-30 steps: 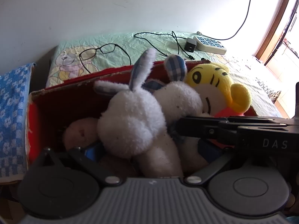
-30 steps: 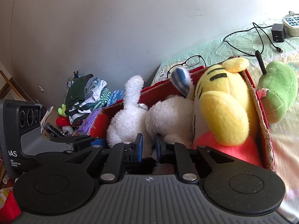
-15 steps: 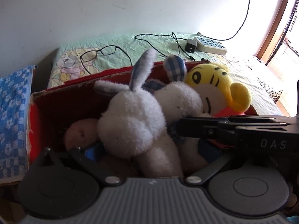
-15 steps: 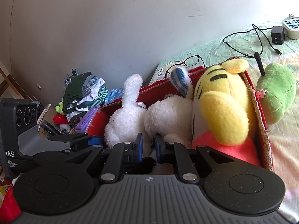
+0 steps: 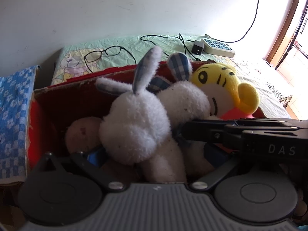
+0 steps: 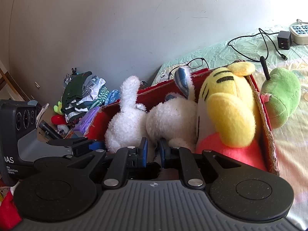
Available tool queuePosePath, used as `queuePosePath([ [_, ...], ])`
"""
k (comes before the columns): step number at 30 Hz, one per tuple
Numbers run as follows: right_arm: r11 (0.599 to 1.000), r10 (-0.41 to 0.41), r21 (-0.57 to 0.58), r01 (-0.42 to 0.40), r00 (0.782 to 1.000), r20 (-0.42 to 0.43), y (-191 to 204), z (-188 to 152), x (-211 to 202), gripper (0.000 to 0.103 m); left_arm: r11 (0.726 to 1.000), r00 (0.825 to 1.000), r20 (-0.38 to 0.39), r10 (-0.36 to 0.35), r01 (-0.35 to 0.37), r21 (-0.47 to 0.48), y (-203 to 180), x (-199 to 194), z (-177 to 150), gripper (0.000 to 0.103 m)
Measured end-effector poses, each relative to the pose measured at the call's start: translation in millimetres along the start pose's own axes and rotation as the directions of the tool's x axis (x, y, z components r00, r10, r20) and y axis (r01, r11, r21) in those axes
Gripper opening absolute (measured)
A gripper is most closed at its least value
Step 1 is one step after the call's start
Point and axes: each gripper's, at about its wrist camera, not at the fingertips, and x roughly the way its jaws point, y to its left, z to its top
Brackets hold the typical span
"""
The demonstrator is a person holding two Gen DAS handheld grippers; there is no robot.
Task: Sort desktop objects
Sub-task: 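Press the bunny plush down into the box and open the right tool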
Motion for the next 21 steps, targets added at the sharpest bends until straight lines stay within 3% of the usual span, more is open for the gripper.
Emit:
queuePosePath([
  [21, 1.000, 0.019, -0.020, -0.019, 0.999, 0.026, 0.1, -5.8, -1.1, 0.013, 1.000, 0.999, 0.028, 0.023, -0.023, 0.016, -3.5, -1.6, -6.7, 0.103],
])
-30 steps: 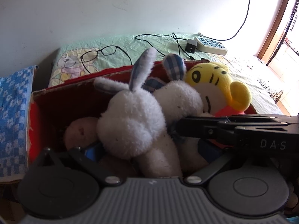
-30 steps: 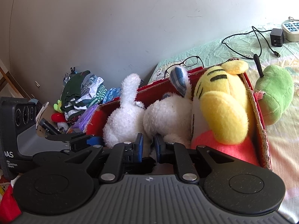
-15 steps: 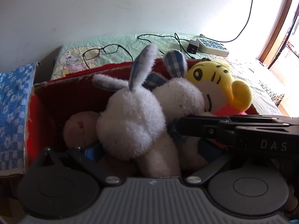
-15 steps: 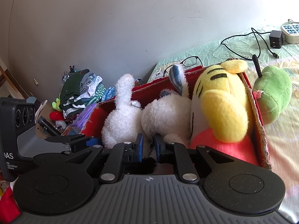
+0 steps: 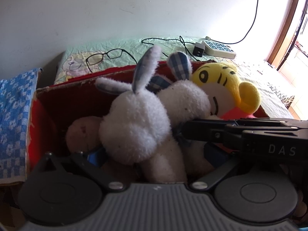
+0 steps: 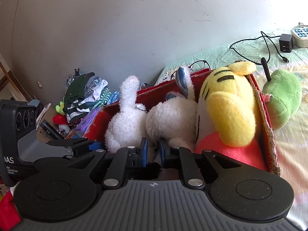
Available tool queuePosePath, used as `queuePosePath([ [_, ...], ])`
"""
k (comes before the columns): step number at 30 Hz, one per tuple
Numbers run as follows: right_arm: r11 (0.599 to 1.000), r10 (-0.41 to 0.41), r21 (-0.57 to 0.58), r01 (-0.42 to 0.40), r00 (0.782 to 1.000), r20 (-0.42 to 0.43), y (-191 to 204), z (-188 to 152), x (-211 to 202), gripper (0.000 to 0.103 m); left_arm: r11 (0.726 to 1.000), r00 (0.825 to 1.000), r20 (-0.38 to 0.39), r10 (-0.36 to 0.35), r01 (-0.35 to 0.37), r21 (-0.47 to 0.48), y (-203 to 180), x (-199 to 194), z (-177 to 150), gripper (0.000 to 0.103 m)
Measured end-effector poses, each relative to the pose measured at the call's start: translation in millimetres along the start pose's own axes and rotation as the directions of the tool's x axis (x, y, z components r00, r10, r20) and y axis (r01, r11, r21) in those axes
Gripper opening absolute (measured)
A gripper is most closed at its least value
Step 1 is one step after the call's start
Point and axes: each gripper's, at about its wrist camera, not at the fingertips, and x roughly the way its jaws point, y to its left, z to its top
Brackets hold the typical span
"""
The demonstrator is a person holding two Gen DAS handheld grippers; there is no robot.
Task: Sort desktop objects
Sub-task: 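Press the bunny plush down into the box and open the right tool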
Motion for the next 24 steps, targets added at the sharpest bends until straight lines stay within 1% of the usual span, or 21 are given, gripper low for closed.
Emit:
queuePosePath([
  [4, 1.000, 0.011, -0.003, -0.011, 1.000, 0.014, -1, -2, 0, 0.013, 1.000, 1.000, 0.014, 0.003, -0.003, 0.014, -1, -1, -1, 0.103],
  [8, 1.000, 0.012, -0.011, -0.012, 1.000, 0.016, 2, 0, -1, 0.013, 1.000, 0.999, 0.031, 0.008, -0.008, 0.002, 0, -5, -3, 0.103],
  [10, 1.000, 0.014, -0.021, -0.013, 1.000, 0.013, 3, 0, -1, 0.013, 1.000, 0.999, 0.030, 0.026, -0.026, 0.003, -2, -7, -3, 0.103],
  [12, 1.000, 0.024, -0.015, -0.024, 1.000, 0.013, 2, 1, -3, 0.014, 0.998, 0.998, 0.028, 0.060, -0.060, -0.001, -2, -11, -2, 0.102],
  [17, 0.996, 0.093, 0.010, -0.093, 0.995, 0.025, -4, 4, -13, 0.021, 0.989, 0.989, 0.016, 0.144, -0.144, -0.021, -6, -24, -5, 0.102],
  [21, 0.984, 0.168, 0.050, -0.169, 0.986, 0.025, -15, 11, -24, 0.022, 0.977, 0.977, 0.013, 0.212, -0.211, -0.036, -18, -37, -8, 0.102],
  [22, 0.981, 0.182, 0.056, -0.183, 0.983, 0.025, -19, 13, -29, 0.023, 0.974, 0.975, 0.013, 0.221, -0.220, -0.049, -21, -42, -9, 0.102],
  [23, 0.979, 0.194, 0.061, -0.196, 0.980, 0.031, -22, 14, -35, 0.026, 0.973, 0.974, 0.016, 0.225, -0.223, -0.062, -24, -47, -8, 0.102],
  [24, 0.974, 0.213, 0.068, -0.215, 0.976, 0.042, -27, 16, -42, 0.026, 0.971, 0.973, 0.023, 0.230, -0.228, -0.073, -28, -52, -7, 0.102],
])
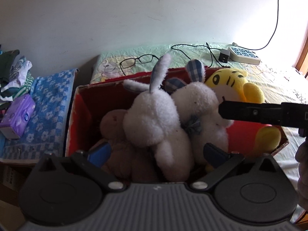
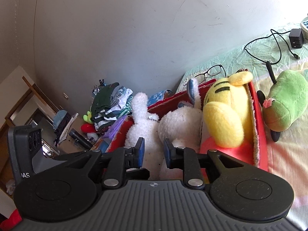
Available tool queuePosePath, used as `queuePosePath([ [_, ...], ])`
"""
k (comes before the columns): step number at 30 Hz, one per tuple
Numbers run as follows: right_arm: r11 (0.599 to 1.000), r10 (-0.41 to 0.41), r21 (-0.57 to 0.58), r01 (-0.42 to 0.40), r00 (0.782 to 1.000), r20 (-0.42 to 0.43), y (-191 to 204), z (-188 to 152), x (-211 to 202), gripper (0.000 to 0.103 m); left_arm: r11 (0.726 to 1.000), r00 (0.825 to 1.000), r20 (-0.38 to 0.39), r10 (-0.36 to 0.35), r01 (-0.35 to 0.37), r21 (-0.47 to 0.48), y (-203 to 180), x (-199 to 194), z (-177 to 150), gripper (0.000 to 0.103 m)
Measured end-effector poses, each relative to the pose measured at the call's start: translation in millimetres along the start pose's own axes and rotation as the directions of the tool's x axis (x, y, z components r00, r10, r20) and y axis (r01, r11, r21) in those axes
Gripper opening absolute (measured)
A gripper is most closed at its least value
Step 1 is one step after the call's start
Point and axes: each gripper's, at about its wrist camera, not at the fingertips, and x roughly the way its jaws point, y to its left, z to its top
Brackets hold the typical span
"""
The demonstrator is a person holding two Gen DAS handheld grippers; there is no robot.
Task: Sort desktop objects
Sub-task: 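Press the bunny plush down into the box and open the right tool, then move the right tool to the green bean-shaped plush on the bed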
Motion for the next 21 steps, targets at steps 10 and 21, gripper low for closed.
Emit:
queuePosePath([
  [10, 0.998, 0.017, 0.052, -0.019, 0.999, 0.045, -51, 30, -63, 0.026, 0.996, 0.988, 0.145, -0.058, 0.067, -0.062, -70, -42, 27, 0.102],
  [21, 0.992, -0.117, -0.056, 0.115, 0.992, -0.045, -123, 63, -79, 0.026, 0.986, 0.977, 0.145, -0.158, 0.163, -0.025, -175, -13, 37, 0.102],
])
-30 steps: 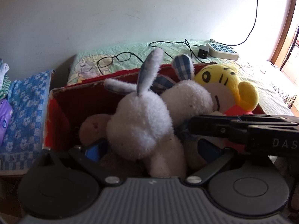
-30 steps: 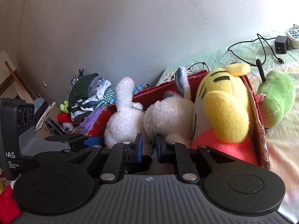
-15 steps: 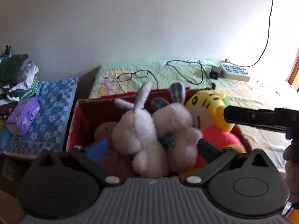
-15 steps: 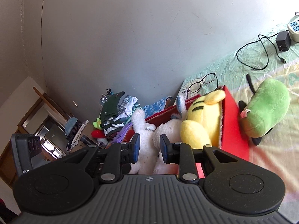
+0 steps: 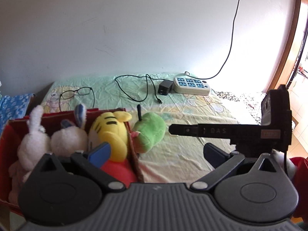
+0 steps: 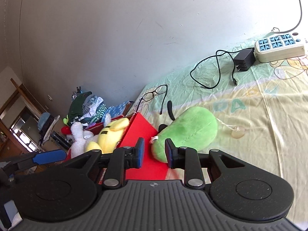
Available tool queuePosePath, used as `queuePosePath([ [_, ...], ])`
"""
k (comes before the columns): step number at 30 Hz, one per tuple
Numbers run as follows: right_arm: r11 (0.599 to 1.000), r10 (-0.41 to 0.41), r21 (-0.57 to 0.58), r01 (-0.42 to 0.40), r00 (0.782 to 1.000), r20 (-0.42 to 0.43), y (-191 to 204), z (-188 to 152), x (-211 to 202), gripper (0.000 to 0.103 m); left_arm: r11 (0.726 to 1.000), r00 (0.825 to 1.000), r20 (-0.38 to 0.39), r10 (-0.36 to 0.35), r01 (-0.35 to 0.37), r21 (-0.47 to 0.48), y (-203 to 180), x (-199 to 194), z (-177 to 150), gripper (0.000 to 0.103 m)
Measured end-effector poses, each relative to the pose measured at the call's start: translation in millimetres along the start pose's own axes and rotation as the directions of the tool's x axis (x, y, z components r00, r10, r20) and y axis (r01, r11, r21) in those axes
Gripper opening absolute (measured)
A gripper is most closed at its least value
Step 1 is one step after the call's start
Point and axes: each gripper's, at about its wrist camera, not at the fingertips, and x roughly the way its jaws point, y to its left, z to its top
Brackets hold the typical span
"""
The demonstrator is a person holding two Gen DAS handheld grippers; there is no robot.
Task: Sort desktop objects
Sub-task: 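Move the right tool to the green bean-shaped plush on the bed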
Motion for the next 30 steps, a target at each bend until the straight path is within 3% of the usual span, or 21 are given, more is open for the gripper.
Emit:
queuePosePath([
  [5, 0.996, -0.014, -0.090, 0.010, 0.999, -0.036, -15, 19, 16, 0.026, 0.999, 0.999, -0.018, -0.028, 0.027, -0.035, -16, 16, -6, 0.102],
  [14, 0.968, -0.014, -0.252, -0.003, 0.998, -0.064, -8, 47, 70, 0.026, 0.992, 0.998, -0.015, -0.053, 0.051, -0.118, -9, 25, -10, 0.102],
  [21, 0.926, -0.056, -0.378, 0.003, 0.990, -0.130, -3, 44, 104, 0.026, 0.989, 0.998, -0.034, -0.049, 0.044, -0.142, -6, 28, -10, 0.102],
  [26, 0.865, -0.061, -0.501, -0.002, 0.992, -0.110, -1, 26, 78, 0.027, 0.987, 0.996, -0.030, -0.087, 0.082, -0.139, -8, 34, -4, 0.102],
  [30, 0.876, -0.020, -0.481, -0.042, 0.992, -0.123, -17, 15, 41, 0.027, 0.984, 0.991, -0.035, -0.128, 0.122, -0.128, -14, 41, -1, 0.102],
])
